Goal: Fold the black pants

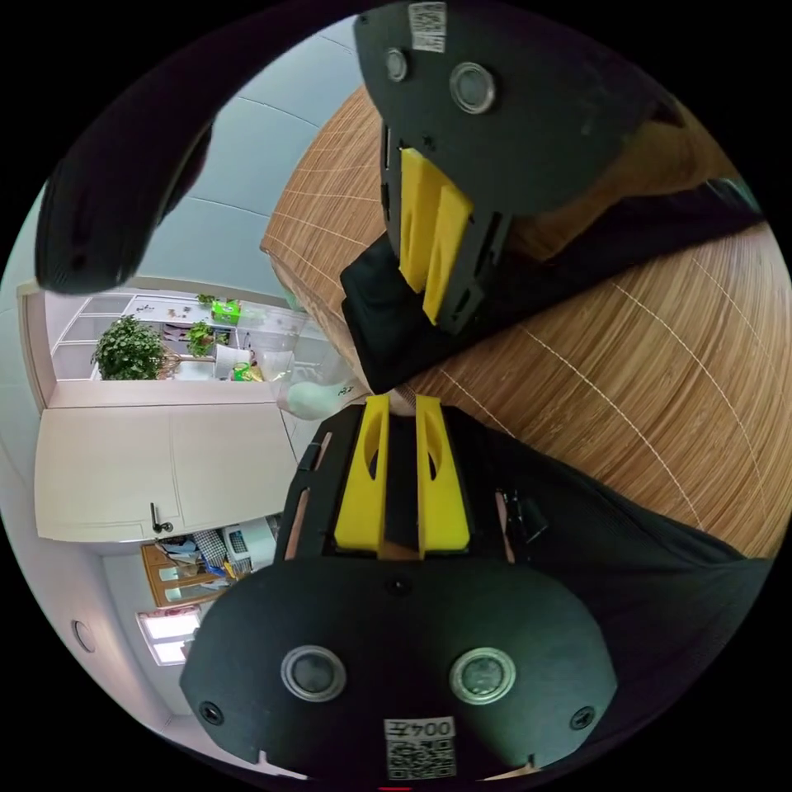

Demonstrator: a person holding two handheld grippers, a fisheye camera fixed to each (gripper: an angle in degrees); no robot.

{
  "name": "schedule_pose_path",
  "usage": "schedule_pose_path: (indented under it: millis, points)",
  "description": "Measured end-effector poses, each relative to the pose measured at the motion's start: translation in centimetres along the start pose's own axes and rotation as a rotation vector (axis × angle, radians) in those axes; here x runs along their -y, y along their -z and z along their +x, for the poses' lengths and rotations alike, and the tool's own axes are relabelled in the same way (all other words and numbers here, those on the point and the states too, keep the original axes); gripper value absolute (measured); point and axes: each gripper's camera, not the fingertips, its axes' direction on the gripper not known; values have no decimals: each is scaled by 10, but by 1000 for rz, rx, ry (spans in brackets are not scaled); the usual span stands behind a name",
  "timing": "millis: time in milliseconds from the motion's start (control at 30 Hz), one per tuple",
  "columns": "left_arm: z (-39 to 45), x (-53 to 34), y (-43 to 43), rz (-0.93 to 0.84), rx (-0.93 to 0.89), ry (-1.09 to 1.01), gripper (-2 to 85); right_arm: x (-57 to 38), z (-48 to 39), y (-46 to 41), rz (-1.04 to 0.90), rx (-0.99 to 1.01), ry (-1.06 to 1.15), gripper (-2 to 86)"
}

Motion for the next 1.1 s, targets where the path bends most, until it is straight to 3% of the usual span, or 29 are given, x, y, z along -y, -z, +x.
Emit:
schedule_pose_path:
  millis: [133, 200, 267, 367, 433, 567, 600, 767, 867, 967, 1100]
  points:
    - [-11, -6, -4, 6, 17, 15, 30, -11, 48, 10, 67, 132, -147, 32]
    - [-23, -11, -7, 13, 12, 45, 34, -26, 86, 25, 193, 343, -308, 30]
    - [-32, -13, -11, 9, 5, 57, 38, -48, 127, 21, 321, 683, -458, 34]
    - [-43, -17, -20, -3, -1, 59, 45, -58, 143, -37, 249, 1104, -571, 56]
    - [-57, -25, -28, -9, -12, 76, 52, -70, 144, -52, 243, 1046, -653, 63]
    - [-80, -36, -37, 28, -36, 92, 63, -136, 150, -12, 622, 1051, -748, 55]
    - [-85, -38, -37, 64, -36, 84, 63, -147, 147, -5, 633, 1026, -743, 53]
    - [-128, -38, -41, 194, -106, 182, 47, -270, 91, 48, 417, 554, -811, 53]
    - [-164, -32, -61, 182, -263, 290, 51, -341, 56, 52, 267, 296, -931, 61]
    - [-201, -31, -90, 179, -534, 381, 67, -399, 20, 45, 179, 260, -1035, 58]
    - [-227, -19, -113, 131, -452, 286, 85, -440, -32, 44, 171, 298, -1084, 51]
